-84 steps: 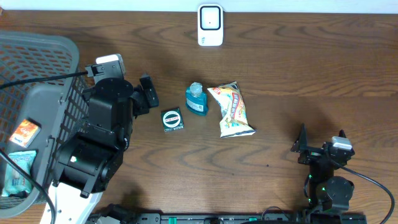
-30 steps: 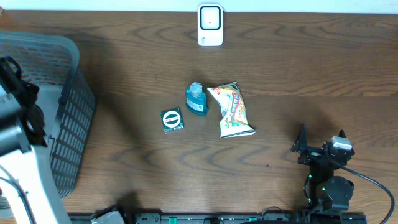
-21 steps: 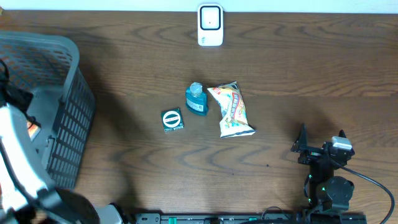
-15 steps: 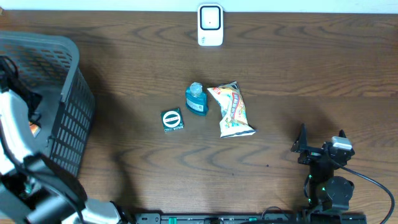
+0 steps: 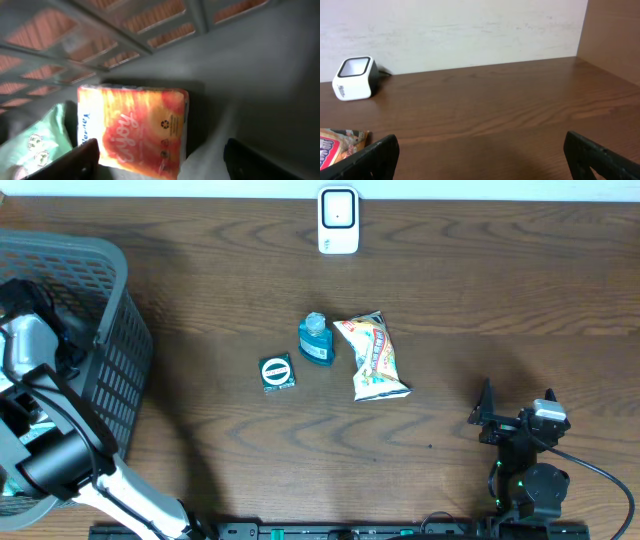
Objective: Scan the item barcode
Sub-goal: 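Reach the left gripper into the basket and grasp the orange Kleenex pack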
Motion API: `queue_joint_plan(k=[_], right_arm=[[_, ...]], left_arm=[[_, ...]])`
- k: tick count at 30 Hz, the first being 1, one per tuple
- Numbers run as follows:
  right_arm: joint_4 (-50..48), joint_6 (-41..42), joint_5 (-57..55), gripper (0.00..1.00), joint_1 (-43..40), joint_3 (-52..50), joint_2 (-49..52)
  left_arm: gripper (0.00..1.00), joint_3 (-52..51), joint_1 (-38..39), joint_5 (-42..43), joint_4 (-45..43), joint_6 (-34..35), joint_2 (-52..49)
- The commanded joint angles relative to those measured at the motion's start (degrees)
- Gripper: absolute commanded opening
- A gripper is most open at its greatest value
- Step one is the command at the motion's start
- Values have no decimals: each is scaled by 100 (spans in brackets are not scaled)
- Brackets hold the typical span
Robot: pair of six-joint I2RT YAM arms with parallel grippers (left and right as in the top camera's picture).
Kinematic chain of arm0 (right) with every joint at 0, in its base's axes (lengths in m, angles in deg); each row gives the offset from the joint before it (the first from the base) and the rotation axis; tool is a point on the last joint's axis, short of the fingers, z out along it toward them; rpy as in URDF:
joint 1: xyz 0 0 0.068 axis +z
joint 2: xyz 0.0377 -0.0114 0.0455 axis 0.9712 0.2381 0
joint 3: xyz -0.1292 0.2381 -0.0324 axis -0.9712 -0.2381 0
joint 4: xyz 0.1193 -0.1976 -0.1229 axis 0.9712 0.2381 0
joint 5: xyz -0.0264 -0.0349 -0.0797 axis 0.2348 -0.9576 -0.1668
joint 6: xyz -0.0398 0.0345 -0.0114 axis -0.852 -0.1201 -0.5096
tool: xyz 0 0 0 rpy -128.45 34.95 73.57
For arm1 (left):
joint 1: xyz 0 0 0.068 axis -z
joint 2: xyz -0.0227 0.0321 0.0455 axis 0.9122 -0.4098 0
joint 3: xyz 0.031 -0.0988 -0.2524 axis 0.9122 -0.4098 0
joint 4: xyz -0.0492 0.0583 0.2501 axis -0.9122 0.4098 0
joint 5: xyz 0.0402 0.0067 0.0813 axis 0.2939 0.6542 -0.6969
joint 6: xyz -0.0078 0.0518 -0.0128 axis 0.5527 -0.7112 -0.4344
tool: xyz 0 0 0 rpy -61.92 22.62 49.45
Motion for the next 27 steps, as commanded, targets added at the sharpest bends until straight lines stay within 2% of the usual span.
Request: queue_joint_plan(k=[1,4,6,12,20,27], right_arm=[[11,-68,-48,99,-17,-7,-17],[11,-68,-48,99,-17,-7,-20],[11,-68,-48,99,-17,-7,-17],[11,-68,-48,99,-17,-7,-17],[11,-68,-48,99,-17,-7,-17],[13,-68,-48,99,-17,-7,-20]], left_arm=[[58,-13,-9,-114,-15,-103,-343],[22,-13,-7,-103,63,-101,-551],[8,-13,-7,-61,116,-98,-603],[7,0,-7,-33,177,-98,-210],[7,0,-2,527,133,-9,1325],[7,2,0,1528,52,162,2673]])
